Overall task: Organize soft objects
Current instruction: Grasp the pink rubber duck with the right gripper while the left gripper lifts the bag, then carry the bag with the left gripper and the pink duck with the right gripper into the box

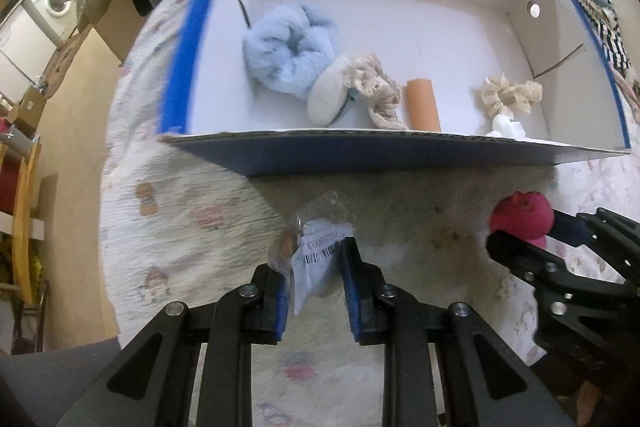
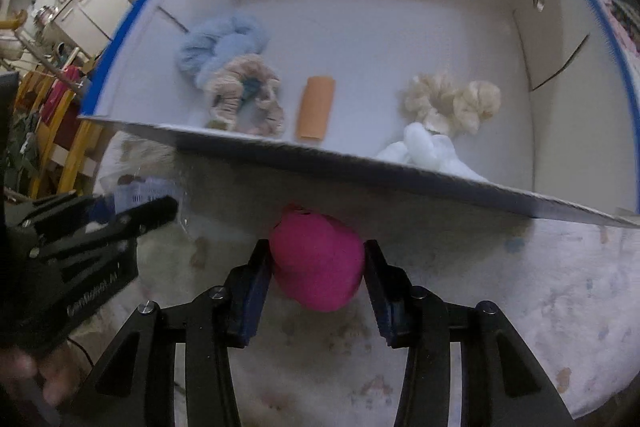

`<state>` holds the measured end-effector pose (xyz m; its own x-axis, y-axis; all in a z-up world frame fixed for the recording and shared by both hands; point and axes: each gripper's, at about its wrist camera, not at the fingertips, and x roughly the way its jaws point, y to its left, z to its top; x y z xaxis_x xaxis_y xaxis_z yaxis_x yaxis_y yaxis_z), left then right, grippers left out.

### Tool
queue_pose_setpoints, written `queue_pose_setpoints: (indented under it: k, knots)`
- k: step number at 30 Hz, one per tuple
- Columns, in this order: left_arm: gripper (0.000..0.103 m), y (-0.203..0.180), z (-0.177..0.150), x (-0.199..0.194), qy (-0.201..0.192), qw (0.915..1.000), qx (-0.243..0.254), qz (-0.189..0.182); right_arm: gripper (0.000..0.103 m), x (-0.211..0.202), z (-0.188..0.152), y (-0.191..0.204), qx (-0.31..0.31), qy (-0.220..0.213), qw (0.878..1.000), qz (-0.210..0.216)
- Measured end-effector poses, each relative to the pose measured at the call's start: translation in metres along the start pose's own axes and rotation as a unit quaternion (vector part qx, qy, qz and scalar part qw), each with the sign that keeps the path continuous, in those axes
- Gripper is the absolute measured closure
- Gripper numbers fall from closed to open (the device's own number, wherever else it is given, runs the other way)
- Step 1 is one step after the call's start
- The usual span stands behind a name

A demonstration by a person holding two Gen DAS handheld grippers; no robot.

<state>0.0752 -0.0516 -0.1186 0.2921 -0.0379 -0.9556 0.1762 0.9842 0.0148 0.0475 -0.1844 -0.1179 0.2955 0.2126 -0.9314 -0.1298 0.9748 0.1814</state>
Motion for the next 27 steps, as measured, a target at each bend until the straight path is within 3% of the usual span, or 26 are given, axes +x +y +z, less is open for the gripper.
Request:
queue_pose_setpoints:
  k: [8,14,18,27]
  knots:
    - [0.082,0.013,-0.015,-0.043,-0.046,0.9989,-0.014,0.001,0.055,-0.044,-0.009,0.012,-0.009,-0.046,0.999,0.014]
    - [0.082,0.031,-0.014,-0.069,-0.09,0.9943,-0.048,-0.032,0.055,-0.073,-0.007,0.001,0.003,-0.084,0.996,0.028]
    - [0.082,0.04,-0.002,-0.095,-0.113,0.9875,-0.062,-0.091,0.055,-0.087,0.004,-0.011,0.017,-0.105,0.994,0.041]
    - [0.082,0.04,0.051,-0.122,-0.152,0.9843,-0.053,-0.072,0.055,-0.111,0.045,-0.02,0.01,-0.141,0.99,0.029]
